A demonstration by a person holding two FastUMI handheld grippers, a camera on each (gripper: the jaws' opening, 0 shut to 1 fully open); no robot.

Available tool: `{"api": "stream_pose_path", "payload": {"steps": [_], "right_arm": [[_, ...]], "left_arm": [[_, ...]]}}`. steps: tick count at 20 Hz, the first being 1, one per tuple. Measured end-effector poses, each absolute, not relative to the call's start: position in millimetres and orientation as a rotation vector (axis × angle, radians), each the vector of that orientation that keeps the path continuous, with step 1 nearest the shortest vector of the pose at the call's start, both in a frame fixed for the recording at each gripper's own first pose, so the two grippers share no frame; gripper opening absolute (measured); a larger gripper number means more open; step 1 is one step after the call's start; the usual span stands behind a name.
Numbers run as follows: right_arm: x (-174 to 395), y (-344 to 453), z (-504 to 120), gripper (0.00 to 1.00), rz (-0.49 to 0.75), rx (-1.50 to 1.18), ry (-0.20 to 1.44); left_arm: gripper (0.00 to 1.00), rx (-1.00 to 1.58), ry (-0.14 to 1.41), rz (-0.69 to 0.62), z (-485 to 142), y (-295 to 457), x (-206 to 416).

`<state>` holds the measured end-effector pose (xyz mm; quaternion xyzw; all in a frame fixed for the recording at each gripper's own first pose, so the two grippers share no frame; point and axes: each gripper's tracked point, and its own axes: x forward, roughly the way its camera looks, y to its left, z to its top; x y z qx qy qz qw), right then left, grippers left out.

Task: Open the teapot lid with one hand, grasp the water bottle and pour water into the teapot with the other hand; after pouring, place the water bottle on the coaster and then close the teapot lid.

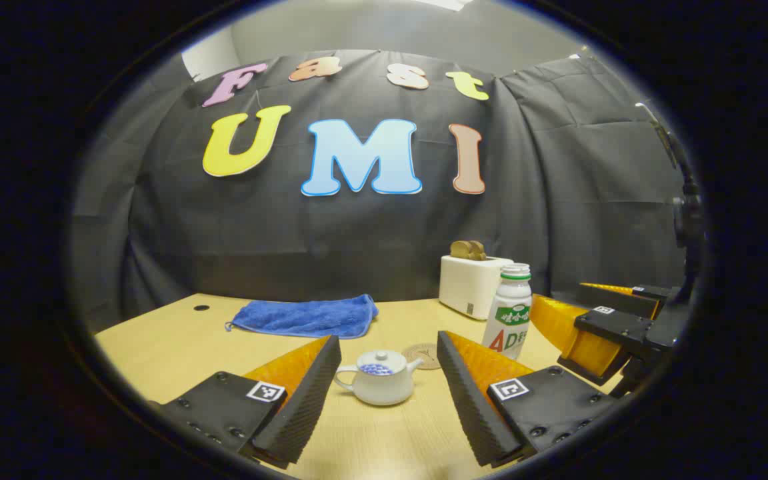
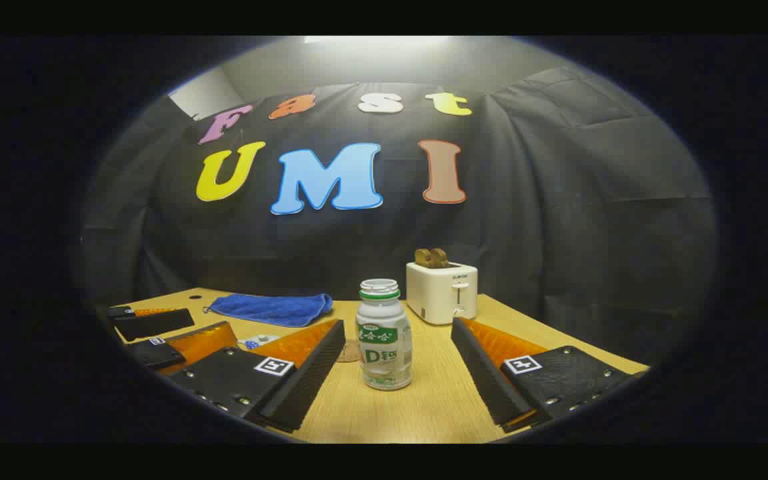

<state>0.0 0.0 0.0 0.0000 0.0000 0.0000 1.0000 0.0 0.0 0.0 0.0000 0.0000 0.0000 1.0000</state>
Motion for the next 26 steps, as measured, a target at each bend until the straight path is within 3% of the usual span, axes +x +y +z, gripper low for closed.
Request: {"api": "stream_pose_path", "payload": {"steps": [20,26], "right_arm": [[6.7,0.2,-0.7,0.99,0.040,0.000,0.008],[10.2,-3.6,-9.6,0.99,0.035,0.011,0.031]], "left_arm": [[1.00,0.020,0.000,0.034,5.8,-1.3,6.1],[0.99,0.038,0.049,0.028,-12.6,-0.2,32.9]]}}
